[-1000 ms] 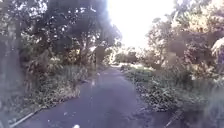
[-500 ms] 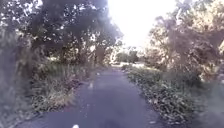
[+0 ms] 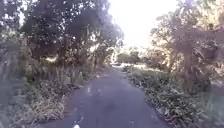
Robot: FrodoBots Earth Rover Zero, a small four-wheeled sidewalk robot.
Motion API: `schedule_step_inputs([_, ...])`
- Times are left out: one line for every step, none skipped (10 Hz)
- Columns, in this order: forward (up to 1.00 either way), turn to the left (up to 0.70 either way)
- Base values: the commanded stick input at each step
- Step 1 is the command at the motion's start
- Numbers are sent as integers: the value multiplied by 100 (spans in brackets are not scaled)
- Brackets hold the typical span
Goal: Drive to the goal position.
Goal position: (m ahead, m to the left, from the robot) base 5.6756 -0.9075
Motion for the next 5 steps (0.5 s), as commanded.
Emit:
schedule_step_inputs([70, 1])
schedule_step_inputs([70, 2])
schedule_step_inputs([70, 14])
schedule_step_inputs([70, 14])
schedule_step_inputs([70, 14])
